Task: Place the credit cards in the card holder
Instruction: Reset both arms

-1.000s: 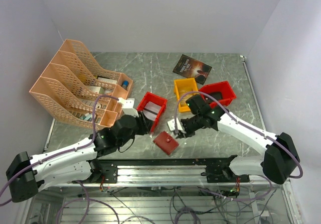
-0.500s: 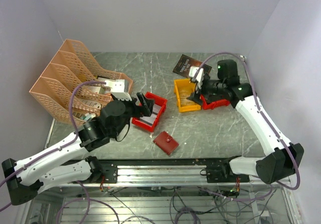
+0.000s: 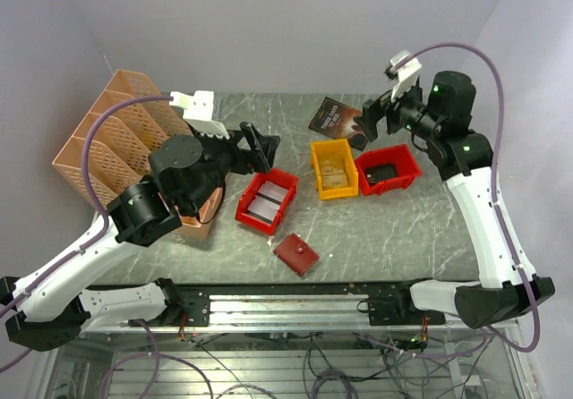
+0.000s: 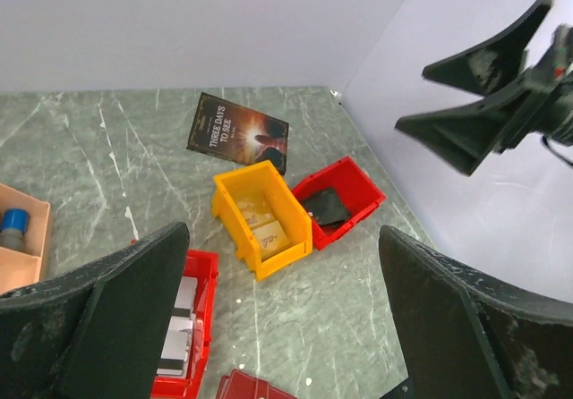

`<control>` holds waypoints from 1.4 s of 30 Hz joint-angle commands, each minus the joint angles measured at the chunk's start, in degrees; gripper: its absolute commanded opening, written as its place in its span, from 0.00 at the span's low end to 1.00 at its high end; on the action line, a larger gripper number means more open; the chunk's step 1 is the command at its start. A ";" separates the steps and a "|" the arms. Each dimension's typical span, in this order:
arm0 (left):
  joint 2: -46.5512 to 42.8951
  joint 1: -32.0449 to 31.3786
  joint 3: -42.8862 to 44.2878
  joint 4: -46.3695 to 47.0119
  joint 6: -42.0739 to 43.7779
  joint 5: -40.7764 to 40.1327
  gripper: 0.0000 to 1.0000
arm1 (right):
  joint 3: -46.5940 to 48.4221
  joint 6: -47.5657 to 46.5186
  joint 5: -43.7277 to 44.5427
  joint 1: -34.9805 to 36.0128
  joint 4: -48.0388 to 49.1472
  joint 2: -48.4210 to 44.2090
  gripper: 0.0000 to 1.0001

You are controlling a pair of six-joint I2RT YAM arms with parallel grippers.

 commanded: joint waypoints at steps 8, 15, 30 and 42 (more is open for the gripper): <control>4.07 0.33 13.10 -8.64 2.67 4.69 0.98 | 16.47 14.01 3.47 -0.27 -6.31 0.58 1.00; 3.04 0.28 14.45 -6.62 3.08 8.19 0.98 | 20.49 18.94 6.58 -0.24 -7.55 -0.78 1.00; -2.83 0.31 8.44 -1.18 -0.21 13.27 0.98 | 16.49 16.56 6.67 -0.25 -7.97 -4.37 1.00; -2.54 0.32 8.52 -1.74 0.39 13.48 0.98 | 15.95 17.82 8.09 -0.47 -7.70 -4.75 1.00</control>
